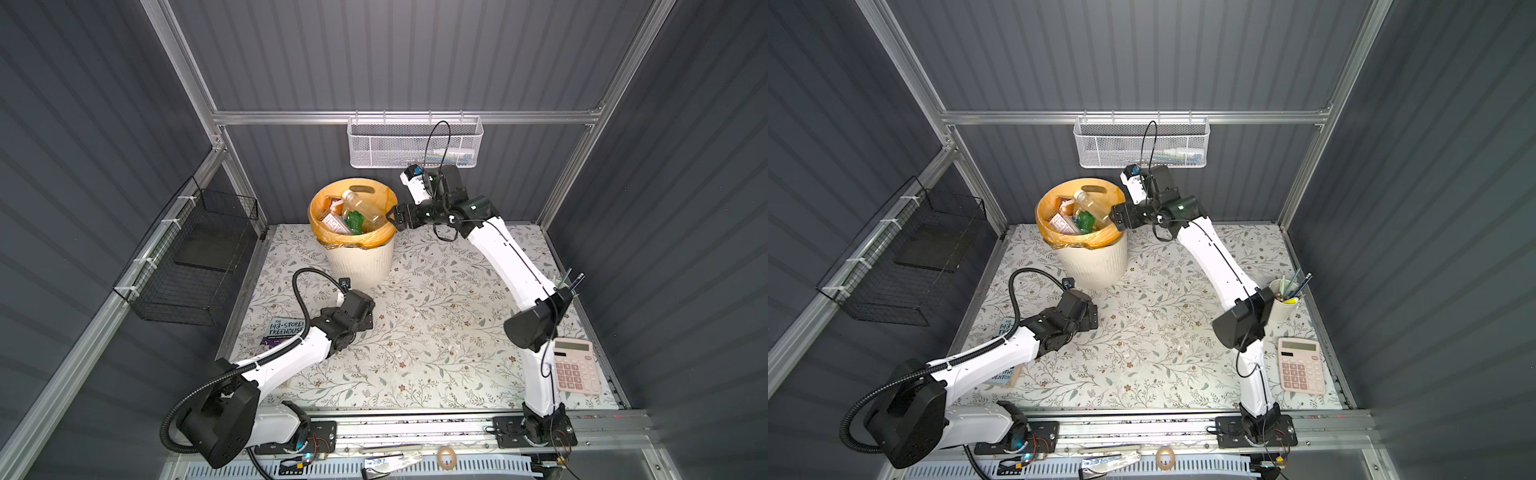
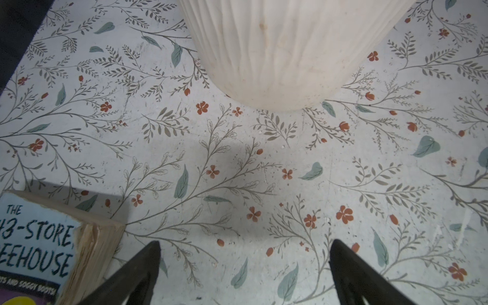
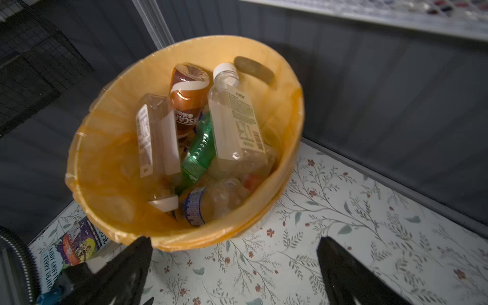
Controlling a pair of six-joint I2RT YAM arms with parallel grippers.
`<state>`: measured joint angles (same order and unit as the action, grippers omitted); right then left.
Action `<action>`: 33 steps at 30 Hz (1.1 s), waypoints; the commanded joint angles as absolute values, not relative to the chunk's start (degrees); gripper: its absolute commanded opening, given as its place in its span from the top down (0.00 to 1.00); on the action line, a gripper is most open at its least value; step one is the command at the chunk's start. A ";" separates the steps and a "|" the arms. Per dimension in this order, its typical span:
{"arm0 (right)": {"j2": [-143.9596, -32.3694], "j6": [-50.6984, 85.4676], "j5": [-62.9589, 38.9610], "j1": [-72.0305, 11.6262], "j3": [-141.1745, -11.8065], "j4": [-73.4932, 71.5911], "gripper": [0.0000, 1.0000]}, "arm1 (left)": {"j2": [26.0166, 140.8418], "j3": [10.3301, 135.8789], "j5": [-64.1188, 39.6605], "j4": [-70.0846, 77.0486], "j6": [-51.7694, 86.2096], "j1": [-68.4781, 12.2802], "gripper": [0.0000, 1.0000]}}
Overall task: Throw the plastic bottles in the bin
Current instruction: Throw the plastic bottle into the trash bin, then reset both arms
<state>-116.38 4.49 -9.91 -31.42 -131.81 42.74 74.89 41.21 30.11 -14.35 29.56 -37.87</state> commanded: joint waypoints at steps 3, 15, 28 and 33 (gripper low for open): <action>-101.01 5.48 -4.81 -27.71 -118.56 32.31 0.01 | 75.50 42.84 29.08 -15.03 28.96 -37.52 0.00; -66.56 -1.96 5.47 -19.72 -57.19 -6.16 0.01 | 71.73 41.36 33.83 -16.05 28.71 -37.52 0.00; -51.56 0.54 14.67 -2.32 -8.88 -43.43 0.01 | 72.26 43.60 43.08 -18.23 24.86 -37.44 0.00; -66.57 1.10 10.75 0.09 -7.24 -59.91 0.01 | 74.30 45.26 46.75 -18.38 24.00 -37.44 0.00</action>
<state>-61.39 -0.03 12.78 -0.64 -7.11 -44.03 73.47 43.11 42.59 -17.21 25.47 -37.76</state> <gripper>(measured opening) 0.991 0.997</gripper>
